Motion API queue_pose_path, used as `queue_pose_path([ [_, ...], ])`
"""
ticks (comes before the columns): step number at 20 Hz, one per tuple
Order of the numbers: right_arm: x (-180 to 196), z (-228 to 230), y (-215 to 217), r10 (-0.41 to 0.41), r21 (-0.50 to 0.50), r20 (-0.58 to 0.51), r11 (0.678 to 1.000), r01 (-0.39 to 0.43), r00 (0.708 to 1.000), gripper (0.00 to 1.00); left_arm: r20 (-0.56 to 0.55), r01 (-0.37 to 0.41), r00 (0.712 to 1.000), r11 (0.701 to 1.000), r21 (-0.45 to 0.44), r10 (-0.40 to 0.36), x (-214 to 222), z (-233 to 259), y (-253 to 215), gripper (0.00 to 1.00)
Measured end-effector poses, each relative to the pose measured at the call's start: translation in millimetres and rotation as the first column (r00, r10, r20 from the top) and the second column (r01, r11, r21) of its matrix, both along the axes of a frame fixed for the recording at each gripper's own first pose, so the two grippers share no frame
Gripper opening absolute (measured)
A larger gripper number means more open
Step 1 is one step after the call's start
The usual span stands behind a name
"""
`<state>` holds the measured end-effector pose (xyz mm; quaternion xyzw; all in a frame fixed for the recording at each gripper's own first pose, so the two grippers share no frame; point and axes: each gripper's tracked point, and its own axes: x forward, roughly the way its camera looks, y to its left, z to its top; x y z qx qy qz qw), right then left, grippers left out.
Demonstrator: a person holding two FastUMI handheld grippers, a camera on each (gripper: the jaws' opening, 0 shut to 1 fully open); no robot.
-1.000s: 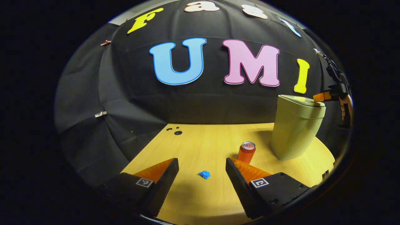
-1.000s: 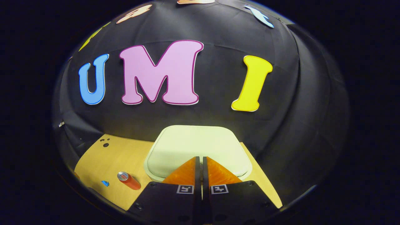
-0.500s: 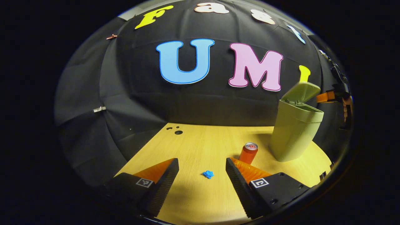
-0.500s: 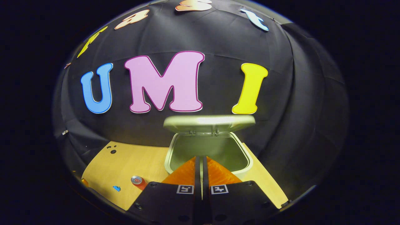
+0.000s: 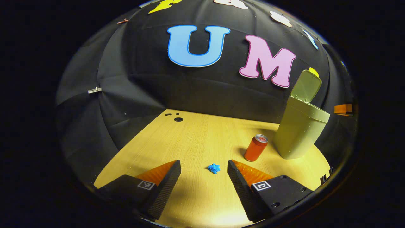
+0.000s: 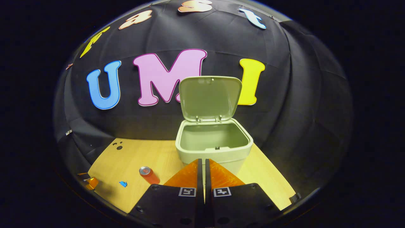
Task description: Press the lid of the desktop garbage bin to open it, pick up the crumpled paper on the desktop and throw it into the bin, then pick up the pop can on the desktop and drop it into the bin, and finally close the garbage bin lid.
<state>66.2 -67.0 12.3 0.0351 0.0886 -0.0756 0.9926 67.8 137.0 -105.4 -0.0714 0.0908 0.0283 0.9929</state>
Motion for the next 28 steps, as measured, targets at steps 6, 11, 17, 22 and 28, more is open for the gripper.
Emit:
queue_pose_path([
  [6,-38,-45,7,-0.03,0.051,-0.092,0.998,0.035,0.995,0.05,-0.06,0.042,0.997,0.999,0.002,-0.042,36,-28,3,0.96],
  [11,-69,-79,12,-0.047,0.081,-0.169,0.995,0.061,0.984,0.3,-0.117,0.078,0.99,0.997,-0.008,-0.079,69,-54,-8,0.96],
  [17,-100,-106,13,-0.058,0.11,-0.227,0.99,0.085,0.972,0.71,-0.196,0.101,0.977,0.994,0.048,-0.09,104,-94,-27,0.96],
  [22,-121,-127,10,-0.067,0.115,-0.278,0.988,0.102,0.958,0.96,-0.243,0.085,0.967,0.996,0.034,-0.074,122,-112,-35,0.96],
  [28,-127,-147,10,-0.06,0.127,-0.319,0.986,0.106,0.946,0.99,-0.263,0.064,0.964,0.993,0.095,-0.037,136,-123,-31,0.95],
])
